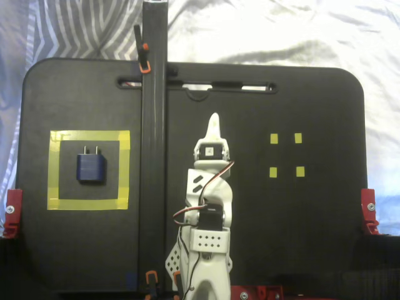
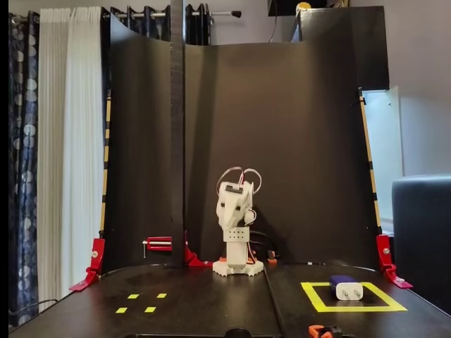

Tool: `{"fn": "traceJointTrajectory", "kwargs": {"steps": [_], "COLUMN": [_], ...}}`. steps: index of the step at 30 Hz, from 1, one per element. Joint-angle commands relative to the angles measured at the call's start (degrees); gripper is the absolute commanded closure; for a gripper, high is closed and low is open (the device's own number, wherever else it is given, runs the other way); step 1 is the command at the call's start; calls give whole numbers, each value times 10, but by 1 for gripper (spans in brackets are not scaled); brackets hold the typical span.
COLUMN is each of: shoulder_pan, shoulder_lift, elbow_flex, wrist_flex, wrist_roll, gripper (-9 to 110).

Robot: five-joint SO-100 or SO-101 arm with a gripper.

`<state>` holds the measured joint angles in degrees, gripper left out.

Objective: Grasp a block and put it in the designated area.

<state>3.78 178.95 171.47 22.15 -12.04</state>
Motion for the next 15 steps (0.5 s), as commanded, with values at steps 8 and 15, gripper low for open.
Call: {"fn": "traceJointTrajectory", "kwargs": {"steps": [8,15], "shoulder_pan": [-7,-16], "shoulder_lift": [76,107], "elbow_flex": [84,85], "wrist_flex": [3,98], "wrist_roll": [17,40], "gripper": [101,101]}}
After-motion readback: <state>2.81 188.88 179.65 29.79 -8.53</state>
